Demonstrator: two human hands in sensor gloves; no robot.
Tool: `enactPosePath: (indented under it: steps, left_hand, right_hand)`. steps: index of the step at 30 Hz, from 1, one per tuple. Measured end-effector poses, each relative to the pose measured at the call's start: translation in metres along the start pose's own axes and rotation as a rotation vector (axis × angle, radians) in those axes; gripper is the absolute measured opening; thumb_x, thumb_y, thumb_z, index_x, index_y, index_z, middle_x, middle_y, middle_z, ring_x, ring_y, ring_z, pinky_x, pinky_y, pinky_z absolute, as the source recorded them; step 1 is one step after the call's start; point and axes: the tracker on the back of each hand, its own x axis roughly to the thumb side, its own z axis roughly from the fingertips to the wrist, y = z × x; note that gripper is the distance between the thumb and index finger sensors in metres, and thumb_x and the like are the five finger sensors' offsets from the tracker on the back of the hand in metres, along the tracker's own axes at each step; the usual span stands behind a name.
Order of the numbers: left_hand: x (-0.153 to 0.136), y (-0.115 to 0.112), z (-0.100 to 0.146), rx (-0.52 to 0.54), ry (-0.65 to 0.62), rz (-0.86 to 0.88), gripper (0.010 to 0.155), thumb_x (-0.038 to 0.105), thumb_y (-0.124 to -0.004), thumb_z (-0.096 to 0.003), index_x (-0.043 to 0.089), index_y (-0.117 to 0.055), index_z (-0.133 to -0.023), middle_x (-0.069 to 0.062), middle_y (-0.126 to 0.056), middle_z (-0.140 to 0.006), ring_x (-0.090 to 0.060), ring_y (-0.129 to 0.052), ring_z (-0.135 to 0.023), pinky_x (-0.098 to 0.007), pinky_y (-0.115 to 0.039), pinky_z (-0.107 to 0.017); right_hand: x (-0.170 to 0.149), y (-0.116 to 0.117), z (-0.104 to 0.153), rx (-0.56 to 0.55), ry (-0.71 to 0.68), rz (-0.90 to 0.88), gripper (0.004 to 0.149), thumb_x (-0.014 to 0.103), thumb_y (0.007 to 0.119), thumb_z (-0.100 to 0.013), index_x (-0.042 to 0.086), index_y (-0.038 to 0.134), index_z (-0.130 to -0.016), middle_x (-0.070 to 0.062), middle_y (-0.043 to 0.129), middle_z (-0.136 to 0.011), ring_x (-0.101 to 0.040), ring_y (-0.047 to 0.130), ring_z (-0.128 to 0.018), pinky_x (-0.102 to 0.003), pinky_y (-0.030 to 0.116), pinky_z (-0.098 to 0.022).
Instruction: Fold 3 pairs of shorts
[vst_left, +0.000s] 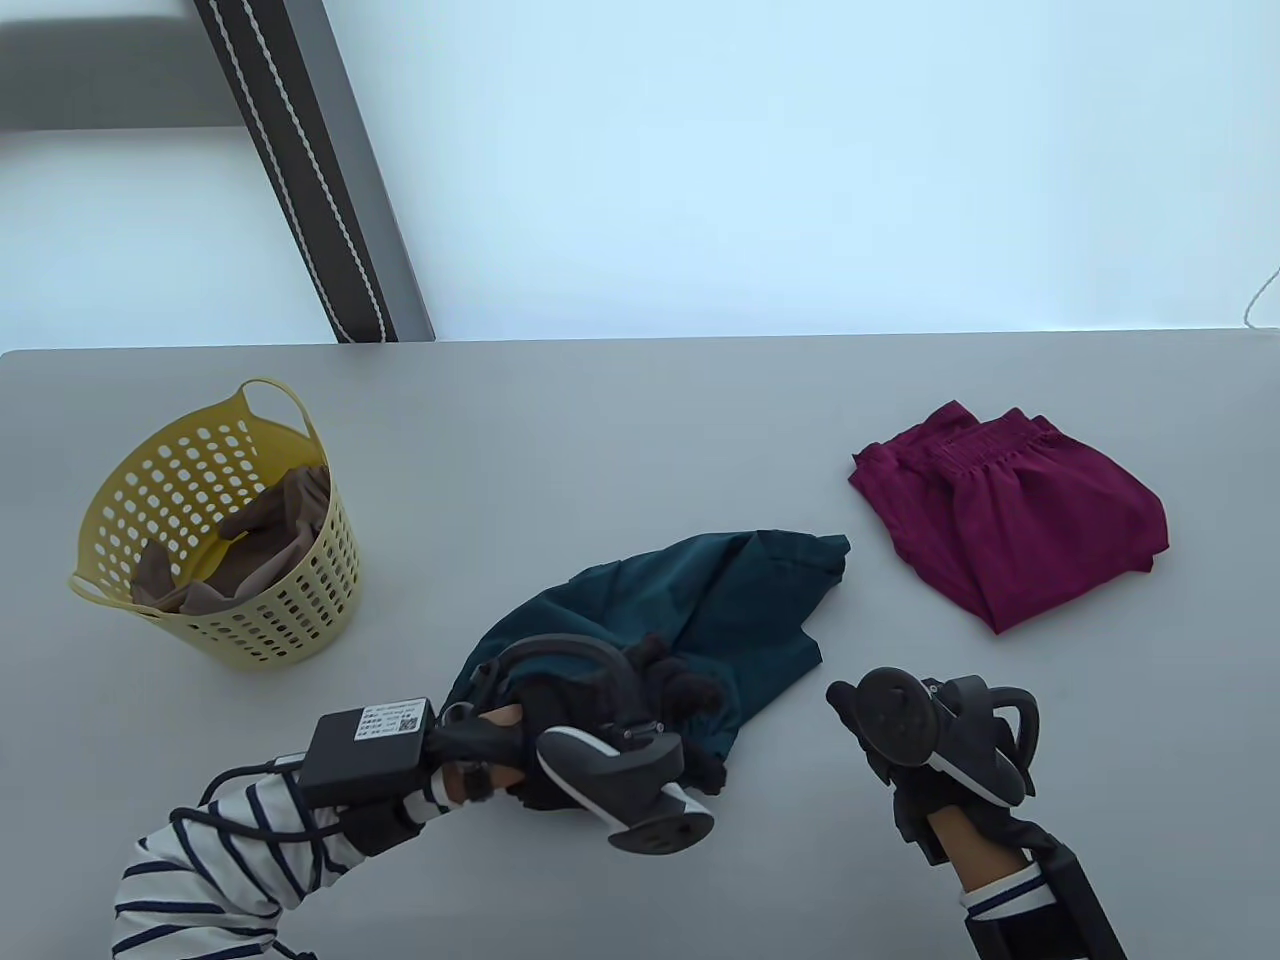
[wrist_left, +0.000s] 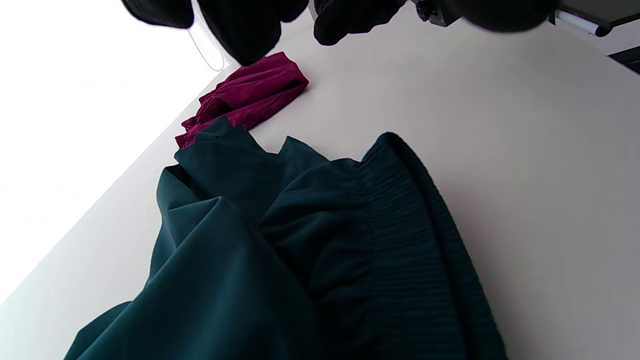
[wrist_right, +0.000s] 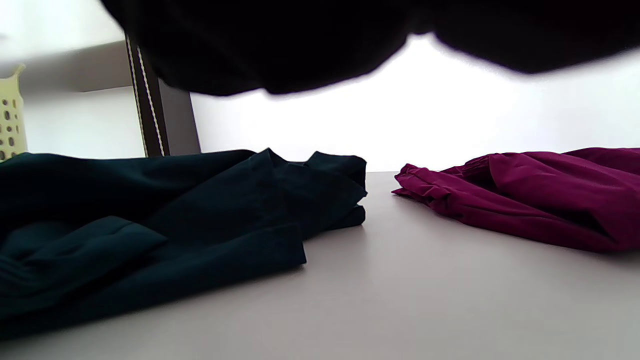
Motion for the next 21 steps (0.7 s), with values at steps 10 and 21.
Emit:
enactPosePath:
  steps: [10,21]
  left_hand:
    - [0.019,-0.068,-0.095,-0.223,-0.127,-0.196,0.060,0.056,-0.061,-0.0329,0.053,-0.035,-0.087,-0.023,-0.030,-0.116,-0.042,-0.057,-0.109,-0.062,-0.055,-0.076]
    - [-0.056,0.025,-0.080,0.232,0.381,0.378,0.046,0.044,-0.055,-0.0430,0.024,-0.058,-0.085,0.015,-0.095,-0.068,-0.007,-0.108,-0.066,-0.042,-0.084,-0.065]
  right_hand:
    - [-0.005,-0.003,0.000,-0.021,0.030,0.001,0.040,0.047,0.067,-0.047,0.019,0.089,-0.030,-0.001,0.094,-0.011,-0.018,0.095,0.002,-0.041,0.084,-0.008]
    - [-0.014,0.025,-0.004,0.143,-0.039,-0.711,0.081,0.067,0.056,-0.041,0.003,0.080,-0.083,-0.026,0.090,-0.077,-0.044,0.097,-0.059,-0.056,0.076,-0.043]
